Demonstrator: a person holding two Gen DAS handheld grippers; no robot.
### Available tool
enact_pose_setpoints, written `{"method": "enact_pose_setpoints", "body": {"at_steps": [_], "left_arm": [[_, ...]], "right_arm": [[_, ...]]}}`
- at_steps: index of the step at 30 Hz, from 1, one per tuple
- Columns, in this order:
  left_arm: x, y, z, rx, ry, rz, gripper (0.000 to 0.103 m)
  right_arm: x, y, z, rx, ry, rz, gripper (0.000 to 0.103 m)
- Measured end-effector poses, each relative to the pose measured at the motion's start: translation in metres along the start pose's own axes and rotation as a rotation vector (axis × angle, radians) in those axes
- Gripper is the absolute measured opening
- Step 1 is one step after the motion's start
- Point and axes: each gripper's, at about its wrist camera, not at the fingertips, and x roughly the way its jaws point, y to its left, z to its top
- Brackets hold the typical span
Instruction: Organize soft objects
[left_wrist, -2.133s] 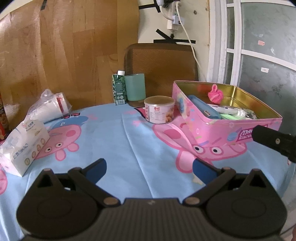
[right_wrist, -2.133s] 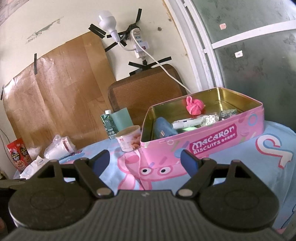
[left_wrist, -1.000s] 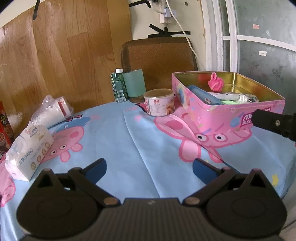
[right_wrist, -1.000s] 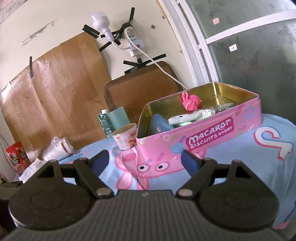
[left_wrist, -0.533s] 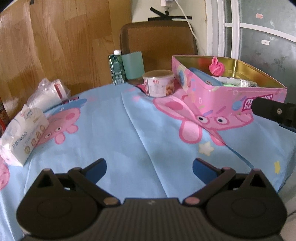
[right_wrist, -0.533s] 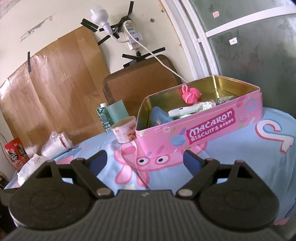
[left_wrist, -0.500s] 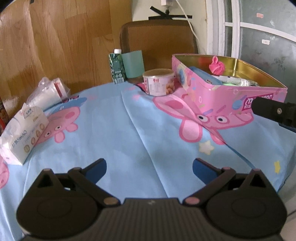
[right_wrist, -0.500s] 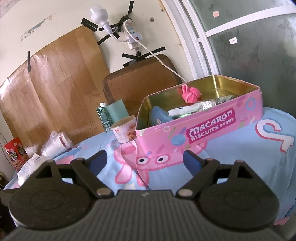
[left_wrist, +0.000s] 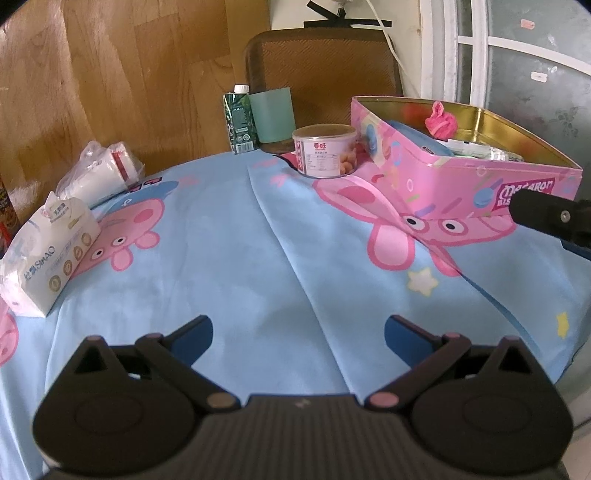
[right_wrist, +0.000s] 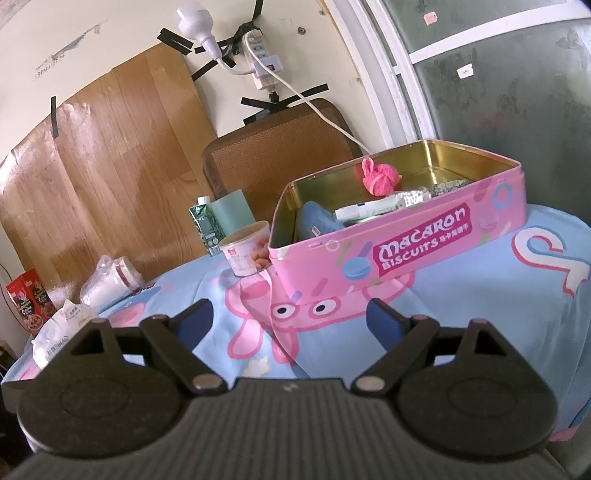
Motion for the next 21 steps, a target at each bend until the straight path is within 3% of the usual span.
{"method": "enact_pose_setpoints", "body": {"at_steps": [21], "left_arm": [[0.0027,0.0038,-0.0033,-0.006,0.012,0.007,0.103]], "right_arm": [[0.0025,0.0000,-0.0019,-0.002,0.007,0.001,0.092]]}}
